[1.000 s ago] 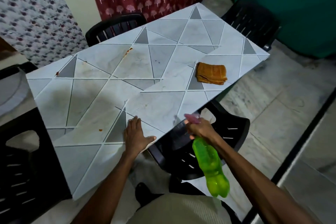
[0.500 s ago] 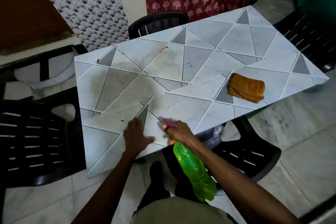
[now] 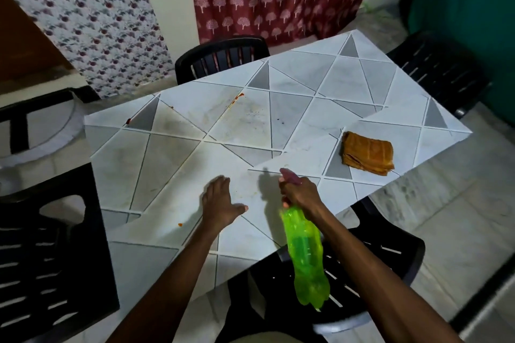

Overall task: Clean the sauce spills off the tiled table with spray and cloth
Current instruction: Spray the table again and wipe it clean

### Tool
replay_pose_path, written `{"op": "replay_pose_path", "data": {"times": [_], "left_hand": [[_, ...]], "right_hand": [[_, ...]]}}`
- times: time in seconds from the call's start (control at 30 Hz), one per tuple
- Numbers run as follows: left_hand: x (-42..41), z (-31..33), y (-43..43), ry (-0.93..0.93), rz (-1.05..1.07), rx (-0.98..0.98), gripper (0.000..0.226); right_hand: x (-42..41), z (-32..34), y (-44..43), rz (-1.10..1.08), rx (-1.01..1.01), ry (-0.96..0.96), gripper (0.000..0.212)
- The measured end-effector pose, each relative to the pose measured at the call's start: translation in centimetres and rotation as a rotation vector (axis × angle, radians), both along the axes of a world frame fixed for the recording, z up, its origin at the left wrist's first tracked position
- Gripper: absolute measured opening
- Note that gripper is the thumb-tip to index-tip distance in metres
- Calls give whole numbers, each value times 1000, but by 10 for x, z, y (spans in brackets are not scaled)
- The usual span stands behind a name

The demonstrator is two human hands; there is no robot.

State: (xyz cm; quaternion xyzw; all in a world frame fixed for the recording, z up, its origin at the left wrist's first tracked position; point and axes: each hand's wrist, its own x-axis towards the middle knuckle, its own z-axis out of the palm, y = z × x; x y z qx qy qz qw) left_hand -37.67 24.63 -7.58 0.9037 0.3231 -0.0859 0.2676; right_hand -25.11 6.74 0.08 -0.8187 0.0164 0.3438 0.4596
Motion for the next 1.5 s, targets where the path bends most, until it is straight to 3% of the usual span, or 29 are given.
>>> {"op": "replay_pose_path", "data": {"times": [0.1,0.27,0.5,0.8,0.93,1.07,1.5], "left_hand": [[23,0,-1,2,-80,-18,100],[66,-6,-26,-24,-231,1,92],[158,-6,-107,-118,-343,-40,78],[252,-16,-174,37,-428,60,101],[253,-28,-176,61,-408,73,114],[258,-38,-176,81,-397,62,118],[261,-38,-172,57,-414,70,122]], "right_hand": [[11,4,-7,-62,59,29,30],[35,22,-40,-115,170,21,42],[97,67,-120,-291,245,-227,32],[232,87,-207,-446,425,-473,45],[294,86,-215,-512,466,-583,41],[349,78,-215,-562,467,-635,22],[454,51,-207,-507,453,-769,28]]}}
